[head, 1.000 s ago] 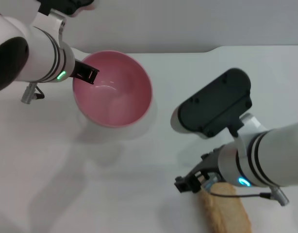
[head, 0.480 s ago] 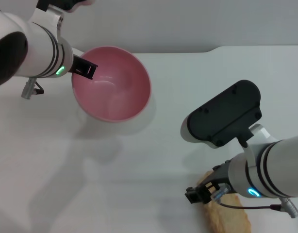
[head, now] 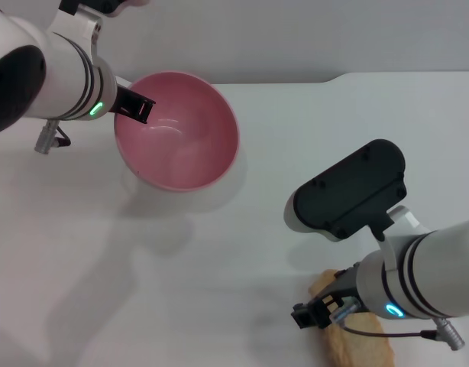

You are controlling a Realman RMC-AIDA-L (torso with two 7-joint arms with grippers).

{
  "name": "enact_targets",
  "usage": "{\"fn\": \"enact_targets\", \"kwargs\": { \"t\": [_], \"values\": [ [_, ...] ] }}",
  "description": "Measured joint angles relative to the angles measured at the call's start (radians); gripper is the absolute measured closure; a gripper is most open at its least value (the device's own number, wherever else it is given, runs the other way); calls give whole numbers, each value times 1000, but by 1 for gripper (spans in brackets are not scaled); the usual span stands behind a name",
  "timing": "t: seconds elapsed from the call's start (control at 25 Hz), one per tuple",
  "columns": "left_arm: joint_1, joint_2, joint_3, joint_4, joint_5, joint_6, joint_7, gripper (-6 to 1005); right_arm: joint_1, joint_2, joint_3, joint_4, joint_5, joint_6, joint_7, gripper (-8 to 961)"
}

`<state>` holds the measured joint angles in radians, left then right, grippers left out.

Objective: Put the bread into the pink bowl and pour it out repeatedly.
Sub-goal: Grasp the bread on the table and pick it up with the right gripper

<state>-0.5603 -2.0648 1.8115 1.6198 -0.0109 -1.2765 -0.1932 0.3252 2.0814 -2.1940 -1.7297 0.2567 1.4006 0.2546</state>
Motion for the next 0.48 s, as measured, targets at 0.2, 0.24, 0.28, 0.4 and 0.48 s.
{"fn": "enact_targets", "kwargs": {
  "t": [0.2, 0.24, 0.28, 0.4, 0.48],
  "values": [
    [0, 0, -1, -5, -1, 3, 0, 955, 1, 0, -1, 28, 7, -20, 6, 173],
    [-1, 0, -1, -8, -1, 3, 0, 955, 1, 0, -1, 28, 7, -20, 6, 173],
    [-1, 0, -1, -8, -1, 3, 0, 955, 4, 0, -2, 42, 14, -26, 6, 173],
    [-2, 0, -2, -10, -6, 1, 1, 955, 16, -2, -2, 91, 46, -47, 6, 173],
    [-2, 0, -3, -10, -8, -1, 2, 955, 22, -2, -3, 113, 55, -55, 4, 174]
  ]
}}
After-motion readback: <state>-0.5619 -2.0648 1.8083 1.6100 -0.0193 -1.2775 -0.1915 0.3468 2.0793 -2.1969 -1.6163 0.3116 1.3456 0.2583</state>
